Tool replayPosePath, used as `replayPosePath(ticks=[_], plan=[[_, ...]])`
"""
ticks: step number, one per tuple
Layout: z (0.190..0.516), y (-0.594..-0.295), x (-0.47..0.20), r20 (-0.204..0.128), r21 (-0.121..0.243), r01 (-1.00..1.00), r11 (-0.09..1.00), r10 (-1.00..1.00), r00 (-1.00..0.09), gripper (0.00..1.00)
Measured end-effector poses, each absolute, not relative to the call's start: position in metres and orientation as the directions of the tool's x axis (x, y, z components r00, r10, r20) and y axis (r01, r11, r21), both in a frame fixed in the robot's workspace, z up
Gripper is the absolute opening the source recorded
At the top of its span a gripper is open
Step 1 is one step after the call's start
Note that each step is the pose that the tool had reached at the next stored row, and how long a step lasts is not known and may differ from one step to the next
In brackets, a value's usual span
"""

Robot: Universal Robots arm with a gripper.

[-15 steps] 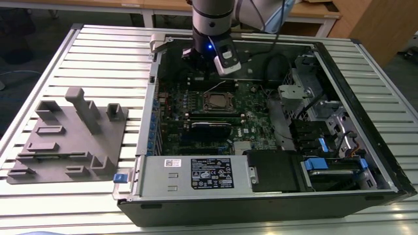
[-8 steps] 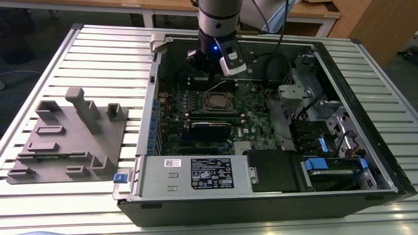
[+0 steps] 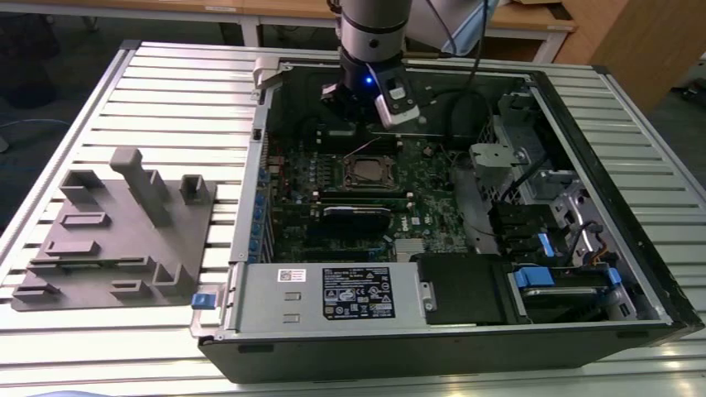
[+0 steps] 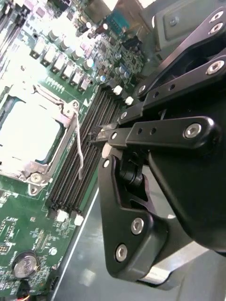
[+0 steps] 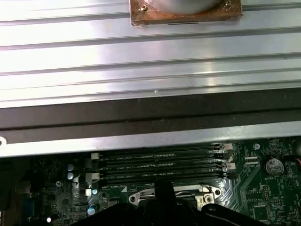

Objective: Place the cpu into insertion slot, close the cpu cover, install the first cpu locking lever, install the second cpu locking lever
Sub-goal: 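Install the first cpu locking lever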

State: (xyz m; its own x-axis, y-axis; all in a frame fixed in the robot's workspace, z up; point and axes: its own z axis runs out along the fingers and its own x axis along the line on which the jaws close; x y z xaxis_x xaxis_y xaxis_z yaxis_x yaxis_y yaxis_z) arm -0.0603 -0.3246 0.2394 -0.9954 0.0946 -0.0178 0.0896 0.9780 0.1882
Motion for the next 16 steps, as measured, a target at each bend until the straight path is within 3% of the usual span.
replayPosePath(ticks=[16], plan=[[0.2358, -0.3247, -0.0554, -0.019, 0.176, 0.093, 0.98, 0.098, -0.995, 0.11]])
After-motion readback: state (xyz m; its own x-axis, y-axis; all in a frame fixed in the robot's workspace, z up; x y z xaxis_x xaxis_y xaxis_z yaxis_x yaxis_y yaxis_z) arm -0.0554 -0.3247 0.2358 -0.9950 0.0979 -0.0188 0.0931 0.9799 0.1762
